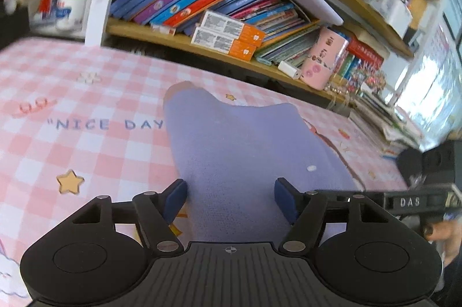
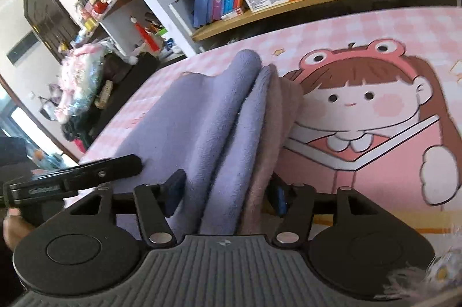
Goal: Fold clothes
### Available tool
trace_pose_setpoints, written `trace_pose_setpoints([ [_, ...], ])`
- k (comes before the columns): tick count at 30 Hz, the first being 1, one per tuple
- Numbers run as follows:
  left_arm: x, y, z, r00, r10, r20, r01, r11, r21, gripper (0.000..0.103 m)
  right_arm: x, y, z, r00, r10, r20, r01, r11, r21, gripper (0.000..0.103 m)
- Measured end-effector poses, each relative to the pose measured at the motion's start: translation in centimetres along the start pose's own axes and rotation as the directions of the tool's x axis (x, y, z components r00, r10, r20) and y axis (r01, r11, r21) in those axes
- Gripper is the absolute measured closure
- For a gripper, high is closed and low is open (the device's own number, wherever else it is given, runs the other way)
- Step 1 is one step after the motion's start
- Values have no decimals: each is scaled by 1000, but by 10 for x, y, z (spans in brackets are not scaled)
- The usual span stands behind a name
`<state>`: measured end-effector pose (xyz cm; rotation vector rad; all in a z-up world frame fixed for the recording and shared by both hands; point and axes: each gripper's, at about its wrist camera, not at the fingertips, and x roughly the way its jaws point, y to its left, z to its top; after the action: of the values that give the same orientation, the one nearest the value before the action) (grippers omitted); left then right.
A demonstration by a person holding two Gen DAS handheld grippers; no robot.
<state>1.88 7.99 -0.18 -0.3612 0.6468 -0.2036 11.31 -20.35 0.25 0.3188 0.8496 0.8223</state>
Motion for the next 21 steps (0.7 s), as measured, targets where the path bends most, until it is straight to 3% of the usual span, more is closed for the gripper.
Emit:
trace_pose_setpoints([
  [2, 0, -1, -1, 1000, 0, 3, 0, 1000, 4, 36, 1, 0, -1, 1000, 19, -7, -19, 1000, 12, 56],
  [5, -3, -18, -4, 999, 41, 23, -43, 993, 106, 39, -2, 9, -2, 1000, -2, 14, 2, 999, -46, 65],
  [10, -6, -33, -5, 995, 87, 56, -97, 970, 225, 40, -3, 29, -6, 997, -55, 50, 62, 985, -160, 66],
  [15, -7, -24, -1, 997, 62, 46, -69, 978, 196, 39, -1, 18, -4, 999, -29, 31, 33, 993, -115, 65],
  [17, -7, -20, 0, 998, 46, 38, -52, 983, 176, 39, -1, 12, -2, 1000, -15, 16, 16, 997, -81, 59],
  [21, -5, -5, 2, 1000, -4, 12, 3, 996, 84, 39, 0, -1, 2, 1000, 18, -9, -18, 1000, -9, 57],
])
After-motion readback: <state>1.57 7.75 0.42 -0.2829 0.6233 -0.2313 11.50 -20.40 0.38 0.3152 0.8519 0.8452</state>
